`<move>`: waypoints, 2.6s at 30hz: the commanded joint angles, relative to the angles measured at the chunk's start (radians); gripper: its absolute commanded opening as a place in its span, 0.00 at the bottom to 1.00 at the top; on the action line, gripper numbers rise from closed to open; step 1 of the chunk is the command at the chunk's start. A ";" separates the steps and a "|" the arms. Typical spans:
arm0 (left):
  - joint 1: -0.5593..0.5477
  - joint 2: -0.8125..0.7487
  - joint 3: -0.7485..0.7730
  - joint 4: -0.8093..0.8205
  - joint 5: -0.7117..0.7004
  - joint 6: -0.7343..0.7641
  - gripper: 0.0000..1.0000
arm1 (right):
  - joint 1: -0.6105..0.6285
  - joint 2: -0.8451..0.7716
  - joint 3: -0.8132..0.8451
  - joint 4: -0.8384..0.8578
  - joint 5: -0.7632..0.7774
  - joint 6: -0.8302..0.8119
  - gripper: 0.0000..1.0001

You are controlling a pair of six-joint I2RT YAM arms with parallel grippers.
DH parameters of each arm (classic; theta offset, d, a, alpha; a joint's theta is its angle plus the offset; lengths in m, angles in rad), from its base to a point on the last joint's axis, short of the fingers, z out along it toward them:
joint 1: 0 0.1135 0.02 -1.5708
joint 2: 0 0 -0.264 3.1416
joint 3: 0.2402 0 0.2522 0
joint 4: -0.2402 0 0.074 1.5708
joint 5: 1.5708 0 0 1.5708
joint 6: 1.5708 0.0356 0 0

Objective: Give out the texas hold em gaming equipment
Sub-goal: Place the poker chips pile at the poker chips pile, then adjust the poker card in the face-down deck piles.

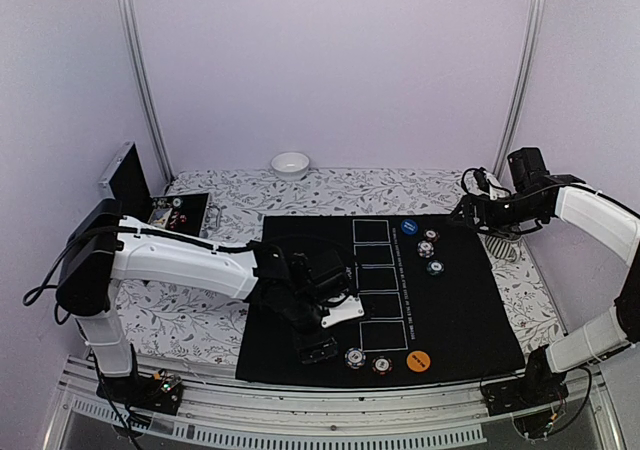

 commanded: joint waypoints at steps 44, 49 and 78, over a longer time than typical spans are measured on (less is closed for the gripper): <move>-0.010 0.018 -0.016 0.056 -0.032 -0.029 0.79 | 0.004 -0.035 -0.013 0.006 -0.005 -0.010 0.99; -0.010 -0.011 0.055 -0.023 -0.131 -0.290 0.96 | 0.005 -0.035 -0.015 0.007 -0.006 -0.011 0.99; -0.126 0.093 0.076 -0.073 -0.279 -1.143 0.94 | 0.004 -0.065 -0.047 0.037 -0.023 -0.013 0.99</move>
